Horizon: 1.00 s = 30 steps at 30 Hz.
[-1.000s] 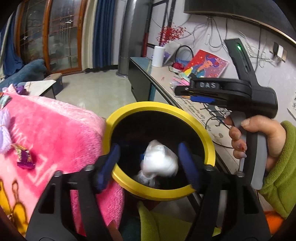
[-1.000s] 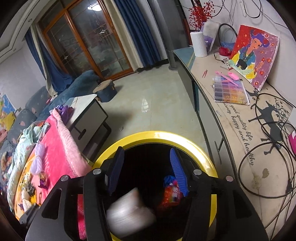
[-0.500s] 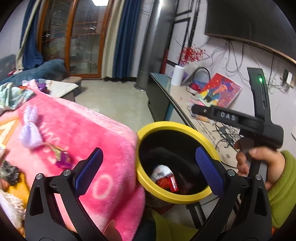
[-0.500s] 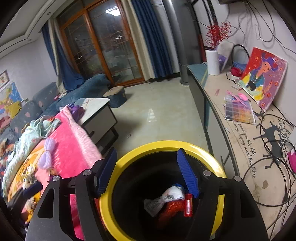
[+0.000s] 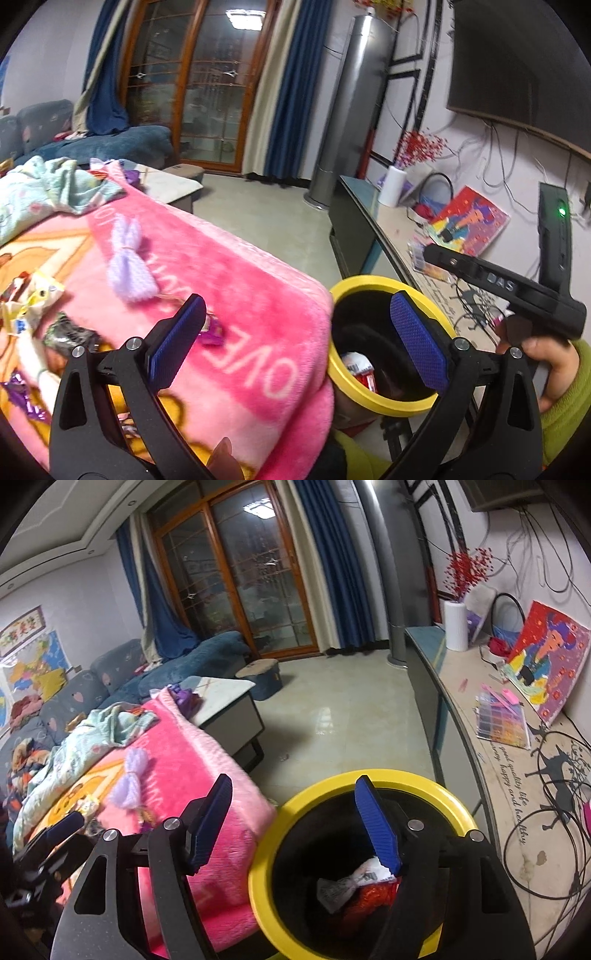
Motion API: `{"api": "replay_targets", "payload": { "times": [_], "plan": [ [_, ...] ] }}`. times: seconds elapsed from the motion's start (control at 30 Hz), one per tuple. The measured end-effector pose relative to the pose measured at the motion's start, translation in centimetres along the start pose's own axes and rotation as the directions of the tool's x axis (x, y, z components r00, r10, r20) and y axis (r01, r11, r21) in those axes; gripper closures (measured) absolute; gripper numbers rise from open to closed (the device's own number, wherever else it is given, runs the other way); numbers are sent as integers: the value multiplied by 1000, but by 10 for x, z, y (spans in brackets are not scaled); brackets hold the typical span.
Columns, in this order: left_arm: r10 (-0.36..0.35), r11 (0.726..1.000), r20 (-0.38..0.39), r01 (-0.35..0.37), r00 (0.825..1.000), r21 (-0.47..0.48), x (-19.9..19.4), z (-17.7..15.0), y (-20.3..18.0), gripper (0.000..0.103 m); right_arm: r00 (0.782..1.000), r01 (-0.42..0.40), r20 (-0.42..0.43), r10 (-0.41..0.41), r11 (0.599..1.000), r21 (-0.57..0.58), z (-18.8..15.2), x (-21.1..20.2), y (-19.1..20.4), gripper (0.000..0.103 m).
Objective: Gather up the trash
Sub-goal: 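Move both tools back to the remaining trash on the blanket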
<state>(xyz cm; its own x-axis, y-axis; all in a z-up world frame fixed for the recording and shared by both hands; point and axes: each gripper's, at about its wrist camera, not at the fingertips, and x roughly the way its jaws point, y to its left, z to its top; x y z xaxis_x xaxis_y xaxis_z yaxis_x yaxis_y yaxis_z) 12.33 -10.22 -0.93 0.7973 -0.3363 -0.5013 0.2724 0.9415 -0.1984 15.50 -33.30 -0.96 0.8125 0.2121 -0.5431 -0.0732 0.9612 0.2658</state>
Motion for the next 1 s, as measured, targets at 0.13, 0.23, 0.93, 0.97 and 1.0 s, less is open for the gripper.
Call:
{"api": "replay_targets", "payload": {
  "times": [0.13, 0.23, 0.93, 0.97, 1.0],
  "plan": [
    [33, 999, 23, -32, 999, -31, -10, 4, 15, 11, 999, -33, 16, 33, 999, -25, -1, -7, 17, 35],
    [61, 997, 39, -59, 997, -51, -18, 4, 26, 11, 998, -61, 23, 62, 997, -45, -2, -10, 31, 34],
    [264, 953, 97, -244, 960, -183, -64, 10, 109, 11, 973, -231, -67, 222, 950, -209, -27, -5, 133, 32],
    [273, 949, 98, -252, 957, -189, -66, 10, 114, 11, 971, -240, -74, 229, 947, -214, -28, -4, 137, 31],
    [281, 946, 98, -259, 955, -194, -68, 10, 117, 11, 967, -252, -83, 239, 942, -222, -30, -3, 144, 31]
  ]
}}
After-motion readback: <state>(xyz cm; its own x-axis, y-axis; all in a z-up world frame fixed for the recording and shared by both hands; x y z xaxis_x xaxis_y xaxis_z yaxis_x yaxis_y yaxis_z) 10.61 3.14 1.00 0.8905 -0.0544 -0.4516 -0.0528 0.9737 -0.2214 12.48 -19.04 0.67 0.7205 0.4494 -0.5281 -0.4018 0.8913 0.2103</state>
